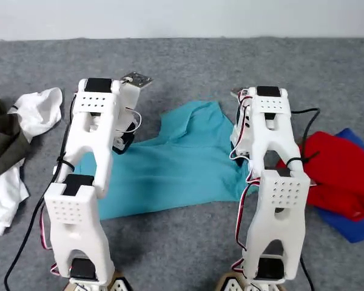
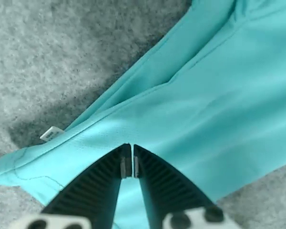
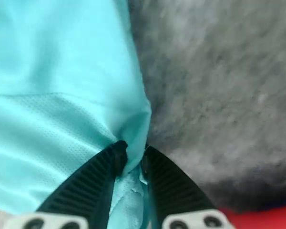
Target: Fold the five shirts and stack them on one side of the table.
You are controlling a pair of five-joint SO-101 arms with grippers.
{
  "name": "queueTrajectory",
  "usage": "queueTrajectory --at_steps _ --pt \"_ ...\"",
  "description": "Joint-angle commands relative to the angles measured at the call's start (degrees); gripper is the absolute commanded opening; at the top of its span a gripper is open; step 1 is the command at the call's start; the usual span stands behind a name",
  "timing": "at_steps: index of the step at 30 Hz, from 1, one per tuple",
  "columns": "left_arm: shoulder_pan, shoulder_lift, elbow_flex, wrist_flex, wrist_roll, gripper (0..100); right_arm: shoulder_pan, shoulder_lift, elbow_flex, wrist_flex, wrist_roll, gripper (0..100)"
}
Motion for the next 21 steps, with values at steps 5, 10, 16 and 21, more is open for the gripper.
queueTrajectory --at_steps 5,10,16,21 --pt "0.26 -1.67 -0.22 1.23 0.09 2 1.19 -11.56 7.03 5.76 1.05 1.0" --pt "0.35 -1.67 0.84 1.23 0.09 2 3.03 -19.12 20.22 3.47 1.05 1.0" --pt "0.26 -1.67 3.82 1.23 0.09 2 5.67 -25.54 29.63 1.63 1.14 1.0" --pt "0.62 -1.67 4.35 1.23 0.09 2 6.2 -26.68 33.76 -5.41 2.11 2.4"
